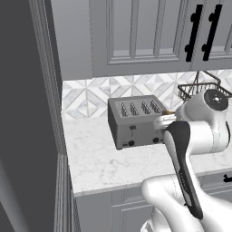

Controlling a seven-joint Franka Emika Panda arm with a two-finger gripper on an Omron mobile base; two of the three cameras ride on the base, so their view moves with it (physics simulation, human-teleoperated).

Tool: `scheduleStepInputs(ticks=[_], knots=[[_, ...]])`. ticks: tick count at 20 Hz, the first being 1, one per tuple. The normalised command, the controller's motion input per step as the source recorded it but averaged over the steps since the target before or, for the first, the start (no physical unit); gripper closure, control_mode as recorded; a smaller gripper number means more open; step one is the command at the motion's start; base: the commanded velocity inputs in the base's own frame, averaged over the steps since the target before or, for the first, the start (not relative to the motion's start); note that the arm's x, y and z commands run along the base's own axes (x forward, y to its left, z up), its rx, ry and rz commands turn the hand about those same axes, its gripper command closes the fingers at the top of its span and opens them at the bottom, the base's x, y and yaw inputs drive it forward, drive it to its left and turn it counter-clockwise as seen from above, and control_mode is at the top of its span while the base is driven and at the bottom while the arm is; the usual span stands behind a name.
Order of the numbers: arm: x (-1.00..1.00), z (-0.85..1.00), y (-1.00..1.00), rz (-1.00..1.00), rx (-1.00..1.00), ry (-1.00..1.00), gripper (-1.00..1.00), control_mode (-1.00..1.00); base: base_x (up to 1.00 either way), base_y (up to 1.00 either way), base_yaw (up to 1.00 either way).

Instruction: Start the toaster. Once the lever pops up, take the bread to the plate on the dining counter.

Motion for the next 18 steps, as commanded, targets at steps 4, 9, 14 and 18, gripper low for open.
scheduleStepInputs(ticks=[4, 9, 14, 18], knots=[[-1.0, 0.0, 0.0, -0.04, 0.0, 0.21, 1.0, -1.0, 0.0, 0.0, 0.0], [-0.88, 0.0, 0.0, -0.03, 0.0, 0.13, 1.0, -1.0, 0.0, 0.0, 0.0], [-0.53, 0.15, 0.0, 0.0, -0.02, 0.07, 1.0, -1.0, 0.0, 0.0, 0.0], [-0.04, 0.53, 0.01, 0.0, 0.0, 0.0, 1.0, -1.0, 0.0, 0.0, 0.0]])
